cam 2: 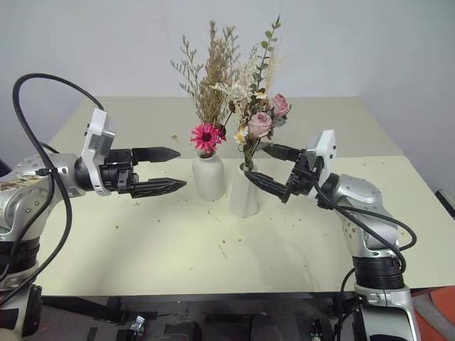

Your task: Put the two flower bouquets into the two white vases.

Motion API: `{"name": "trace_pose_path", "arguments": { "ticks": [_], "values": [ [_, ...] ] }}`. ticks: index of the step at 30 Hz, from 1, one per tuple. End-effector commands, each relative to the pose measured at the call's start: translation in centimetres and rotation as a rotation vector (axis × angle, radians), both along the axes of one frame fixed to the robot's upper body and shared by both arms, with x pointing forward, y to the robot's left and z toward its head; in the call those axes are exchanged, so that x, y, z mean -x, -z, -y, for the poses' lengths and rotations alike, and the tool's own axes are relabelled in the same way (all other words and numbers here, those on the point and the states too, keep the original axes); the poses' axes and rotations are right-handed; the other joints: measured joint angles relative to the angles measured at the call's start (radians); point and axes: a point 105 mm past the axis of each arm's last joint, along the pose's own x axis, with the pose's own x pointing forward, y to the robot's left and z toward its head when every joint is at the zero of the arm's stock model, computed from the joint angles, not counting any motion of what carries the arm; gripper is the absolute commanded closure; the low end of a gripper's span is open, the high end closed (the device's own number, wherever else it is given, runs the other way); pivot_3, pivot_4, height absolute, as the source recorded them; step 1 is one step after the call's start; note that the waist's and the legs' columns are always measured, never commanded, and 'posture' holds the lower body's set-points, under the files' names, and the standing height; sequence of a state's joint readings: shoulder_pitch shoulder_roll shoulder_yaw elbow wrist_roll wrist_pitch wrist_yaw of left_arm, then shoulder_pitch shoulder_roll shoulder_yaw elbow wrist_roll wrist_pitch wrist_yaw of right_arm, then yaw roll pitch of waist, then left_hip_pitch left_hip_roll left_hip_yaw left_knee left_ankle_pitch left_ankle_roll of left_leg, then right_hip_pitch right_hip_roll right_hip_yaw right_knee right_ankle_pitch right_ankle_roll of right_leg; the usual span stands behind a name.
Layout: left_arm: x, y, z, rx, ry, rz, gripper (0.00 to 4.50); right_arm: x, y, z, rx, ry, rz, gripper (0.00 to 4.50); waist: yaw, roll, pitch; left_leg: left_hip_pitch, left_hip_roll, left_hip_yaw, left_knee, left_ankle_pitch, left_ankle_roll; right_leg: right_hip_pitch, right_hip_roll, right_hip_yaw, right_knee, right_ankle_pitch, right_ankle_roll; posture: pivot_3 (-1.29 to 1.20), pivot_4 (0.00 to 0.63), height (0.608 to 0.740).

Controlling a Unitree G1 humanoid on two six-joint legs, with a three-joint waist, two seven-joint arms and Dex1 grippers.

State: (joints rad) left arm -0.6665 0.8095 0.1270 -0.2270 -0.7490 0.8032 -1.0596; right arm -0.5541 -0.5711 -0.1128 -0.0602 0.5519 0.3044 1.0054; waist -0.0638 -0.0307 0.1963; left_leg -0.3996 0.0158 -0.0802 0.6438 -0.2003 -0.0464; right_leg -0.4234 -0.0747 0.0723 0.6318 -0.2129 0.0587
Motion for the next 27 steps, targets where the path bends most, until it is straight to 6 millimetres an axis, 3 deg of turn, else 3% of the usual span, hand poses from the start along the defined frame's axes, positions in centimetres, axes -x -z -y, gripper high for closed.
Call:
{"name": "trace_pose_path", "arguments": {
  "ticks": [1, 14, 19, 27],
  "values": [
    [0.7, -1.1, -1.2, -0.003, -0.031, 0.069, 0.00, 0.2, -0.7, 2.5, 0.045, 0.051, 0.035, 0.04, -0.001, 0.000, 0.000, 0.000, 0.000, 0.000, 0.000, 0.000, 0.000, 0.000, 0.000, 0.000, 0.000, 0.000, 0.000, 0.00, 0.150, 0.740],
    [3.7, 1.1, -6.9, -0.008, -0.247, 0.085, 0.00, 0.0, 0.9, 8.7, 0.212, 0.202, -0.022, 0.04, -0.003, 0.000, 0.000, 0.000, 0.000, 0.001, 0.000, 0.000, 0.000, 0.000, 0.000, 0.000, -0.001, -0.001, 0.001, 0.00, 0.150, 0.740],
    [5.0, 1.3, -8.5, -0.007, -0.348, 0.078, 0.00, 0.0, 1.4, 9.3, 0.221, 0.242, 0.012, 0.04, -0.002, 0.000, 0.000, 0.000, 0.000, 0.001, 0.000, 0.000, 0.000, 0.001, -0.001, 0.000, -0.001, -0.002, 0.001, 0.00, 0.150, 0.740],
    [5.9, 1.3, -8.8, 0.009, -0.389, 0.079, 0.00, -0.3, 1.2, 9.0, 0.226, 0.222, 0.006, 0.04, -0.003, 0.000, 0.000, 0.001, 0.000, 0.001, 0.000, 0.000, 0.000, 0.001, 0.000, 0.000, -0.001, -0.002, 0.001, 0.00, 0.150, 0.740]
  ]
}}
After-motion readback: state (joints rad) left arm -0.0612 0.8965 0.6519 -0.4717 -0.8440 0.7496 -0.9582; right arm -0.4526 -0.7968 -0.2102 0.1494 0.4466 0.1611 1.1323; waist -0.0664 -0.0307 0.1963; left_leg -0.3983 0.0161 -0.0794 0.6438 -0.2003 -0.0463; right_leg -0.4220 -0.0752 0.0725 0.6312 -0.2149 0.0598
